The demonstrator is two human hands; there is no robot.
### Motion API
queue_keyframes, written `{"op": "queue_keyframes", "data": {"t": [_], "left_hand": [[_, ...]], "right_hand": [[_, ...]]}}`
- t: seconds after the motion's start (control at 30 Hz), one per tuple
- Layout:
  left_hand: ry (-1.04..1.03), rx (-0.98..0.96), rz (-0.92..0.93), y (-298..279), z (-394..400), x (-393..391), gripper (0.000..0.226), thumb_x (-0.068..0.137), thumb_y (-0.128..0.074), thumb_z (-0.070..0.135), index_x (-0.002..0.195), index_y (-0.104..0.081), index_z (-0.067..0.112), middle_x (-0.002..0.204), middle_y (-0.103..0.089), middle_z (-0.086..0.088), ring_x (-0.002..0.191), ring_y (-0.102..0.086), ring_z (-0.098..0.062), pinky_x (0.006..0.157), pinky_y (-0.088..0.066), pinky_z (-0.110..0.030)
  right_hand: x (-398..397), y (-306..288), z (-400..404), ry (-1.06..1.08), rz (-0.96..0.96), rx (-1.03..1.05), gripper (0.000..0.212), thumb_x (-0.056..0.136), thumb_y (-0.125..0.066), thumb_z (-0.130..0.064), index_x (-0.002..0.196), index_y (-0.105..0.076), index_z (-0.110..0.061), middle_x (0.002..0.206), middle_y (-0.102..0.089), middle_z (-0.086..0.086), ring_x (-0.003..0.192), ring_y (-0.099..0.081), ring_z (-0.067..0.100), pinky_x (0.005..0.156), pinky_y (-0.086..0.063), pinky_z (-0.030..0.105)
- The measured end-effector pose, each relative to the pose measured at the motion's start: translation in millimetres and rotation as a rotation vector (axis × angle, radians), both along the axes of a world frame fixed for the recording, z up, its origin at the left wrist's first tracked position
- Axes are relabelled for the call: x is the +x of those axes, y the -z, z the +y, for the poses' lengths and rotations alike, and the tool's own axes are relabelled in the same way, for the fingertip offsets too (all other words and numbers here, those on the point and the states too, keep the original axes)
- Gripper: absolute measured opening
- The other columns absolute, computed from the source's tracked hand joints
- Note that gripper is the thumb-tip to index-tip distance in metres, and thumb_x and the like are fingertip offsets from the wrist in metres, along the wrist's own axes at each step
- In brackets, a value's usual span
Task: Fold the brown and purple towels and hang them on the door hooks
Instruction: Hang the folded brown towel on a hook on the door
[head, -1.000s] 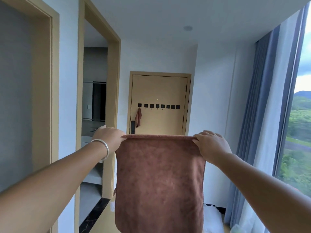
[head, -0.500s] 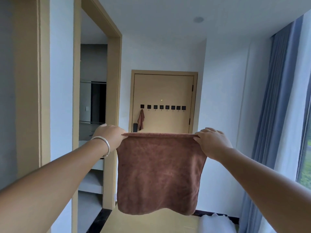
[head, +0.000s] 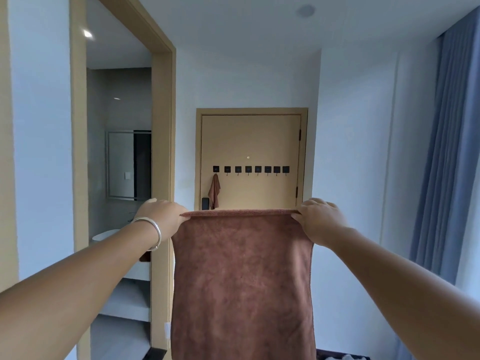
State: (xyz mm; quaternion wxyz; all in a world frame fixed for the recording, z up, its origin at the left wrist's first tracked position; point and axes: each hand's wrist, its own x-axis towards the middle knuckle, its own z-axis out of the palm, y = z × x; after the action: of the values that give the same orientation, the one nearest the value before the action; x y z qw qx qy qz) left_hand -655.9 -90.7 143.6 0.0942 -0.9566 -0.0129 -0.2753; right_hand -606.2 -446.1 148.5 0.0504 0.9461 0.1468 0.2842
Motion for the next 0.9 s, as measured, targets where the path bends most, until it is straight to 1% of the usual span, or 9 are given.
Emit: {"op": "queue_keyframes", "data": {"t": [0.13,0.3,0.37,0.43,0.57,0.63,0.73,0.83,0.9], "left_hand": [[-0.018,-0.01,-0.01,-9,-16,53,0.046,0.104,-0.027,0.039,0.07,-0.055,0.028,0.074,-0.06,0.011,0.075,-0.052,-0.012,0.077,-0.03,-0.031],[-0.044,-0.014,-0.005,-11,-24,108,0.044,0.104,-0.026,0.038,0.084,-0.064,0.027,0.077,-0.061,0.011,0.076,-0.052,-0.011,0.076,-0.028,-0.03],[-0.05,-0.016,0.012,-8,-22,130,0.044,0.104,-0.026,0.037,0.085,-0.065,0.027,0.078,-0.062,0.012,0.075,-0.051,-0.011,0.083,-0.032,-0.031],[-0.057,-0.02,0.023,-5,-17,152,0.045,0.104,-0.026,0.037,0.08,-0.062,0.026,0.076,-0.061,0.011,0.073,-0.05,-0.01,0.092,-0.034,-0.033],[-0.055,-0.027,0.03,2,2,199,0.046,0.103,-0.025,0.039,0.066,-0.05,0.028,0.069,-0.057,0.012,0.065,-0.045,-0.004,0.095,-0.033,-0.034],[-0.045,-0.015,0.031,7,18,226,0.046,0.104,-0.025,0.038,0.064,-0.047,0.028,0.068,-0.056,0.011,0.064,-0.046,-0.005,0.089,-0.033,-0.032],[-0.042,-0.001,0.015,9,40,261,0.044,0.103,-0.027,0.038,0.067,-0.05,0.029,0.071,-0.06,0.011,0.071,-0.053,-0.01,0.08,-0.033,-0.028],[-0.043,0.005,0.017,8,70,308,0.041,0.103,-0.028,0.039,0.074,-0.056,0.03,0.073,-0.061,0.012,0.075,-0.055,-0.01,0.087,-0.038,-0.029],[-0.034,-0.002,0.0,3,91,340,0.041,0.103,-0.029,0.038,0.072,-0.054,0.029,0.071,-0.059,0.011,0.074,-0.055,-0.011,0.09,-0.039,-0.03]], "right_hand": [[55,-6,-12,-0.001,0.014,0.012,0.042,0.103,-0.024,-0.045,0.118,-0.059,-0.028,0.125,-0.054,-0.006,0.131,-0.038,0.016,0.105,-0.033,0.033],[111,-7,-19,-0.011,0.027,0.014,0.043,0.104,-0.023,-0.045,0.121,-0.059,-0.029,0.124,-0.055,-0.005,0.131,-0.038,0.017,0.105,-0.032,0.034],[132,-6,-17,-0.01,0.036,0.009,0.043,0.104,-0.023,-0.045,0.121,-0.059,-0.029,0.123,-0.055,-0.005,0.129,-0.039,0.017,0.105,-0.033,0.034],[155,-5,-12,-0.012,0.048,0.013,0.043,0.103,-0.022,-0.045,0.123,-0.058,-0.03,0.123,-0.054,-0.005,0.128,-0.04,0.017,0.105,-0.034,0.035],[205,-3,8,-0.018,0.051,-0.006,0.044,0.103,-0.022,-0.046,0.127,-0.055,-0.032,0.126,-0.054,-0.006,0.129,-0.038,0.016,0.104,-0.034,0.035],[235,0,22,-0.012,0.056,-0.022,0.044,0.103,-0.021,-0.046,0.13,-0.054,-0.033,0.13,-0.052,-0.006,0.133,-0.035,0.017,0.106,-0.033,0.035],[270,5,41,-0.011,0.05,-0.04,0.045,0.103,-0.021,-0.047,0.13,-0.054,-0.033,0.132,-0.052,-0.006,0.134,-0.035,0.017,0.107,-0.033,0.037],[313,3,71,0.001,0.046,-0.05,0.045,0.103,-0.021,-0.047,0.13,-0.054,-0.033,0.133,-0.052,-0.006,0.134,-0.035,0.017,0.107,-0.033,0.037],[344,-3,91,0.007,0.031,-0.056,0.045,0.103,-0.021,-0.047,0.131,-0.054,-0.034,0.132,-0.053,-0.007,0.133,-0.036,0.016,0.105,-0.034,0.035]]}}
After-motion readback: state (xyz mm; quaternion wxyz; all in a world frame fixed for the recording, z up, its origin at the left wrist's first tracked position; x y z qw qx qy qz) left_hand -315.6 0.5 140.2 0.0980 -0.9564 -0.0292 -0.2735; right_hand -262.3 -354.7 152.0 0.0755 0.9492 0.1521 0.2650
